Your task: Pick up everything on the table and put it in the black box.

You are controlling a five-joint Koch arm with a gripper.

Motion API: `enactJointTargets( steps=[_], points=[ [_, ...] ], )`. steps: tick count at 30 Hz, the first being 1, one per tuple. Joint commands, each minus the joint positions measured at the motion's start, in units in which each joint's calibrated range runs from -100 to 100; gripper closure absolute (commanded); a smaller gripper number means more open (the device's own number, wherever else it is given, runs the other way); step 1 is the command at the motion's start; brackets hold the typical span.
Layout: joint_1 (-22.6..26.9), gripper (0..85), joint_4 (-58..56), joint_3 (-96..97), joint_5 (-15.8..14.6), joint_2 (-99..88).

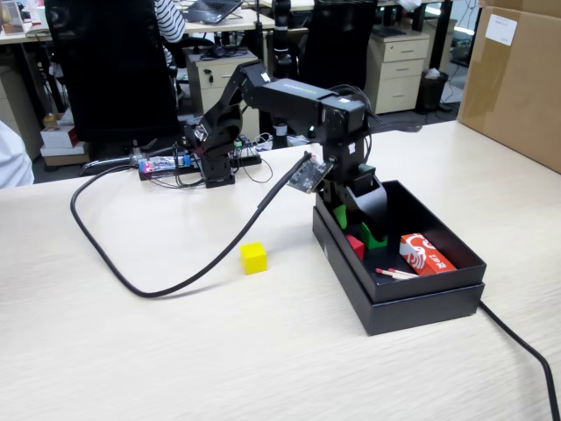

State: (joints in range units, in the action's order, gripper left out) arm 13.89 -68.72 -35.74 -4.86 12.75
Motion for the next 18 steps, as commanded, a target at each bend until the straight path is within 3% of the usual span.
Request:
enactJointTargets(
  steps=[1,10,18],
  points=[
    [-1.17,40.2,-0.18,-1.89,0.24,-14.53],
    [-4.98,40.2,-0.18,3.37,2.39,-37.13],
    [-10.26,36.4,0.42,26.58,5.47,-47.00]
  ],
)
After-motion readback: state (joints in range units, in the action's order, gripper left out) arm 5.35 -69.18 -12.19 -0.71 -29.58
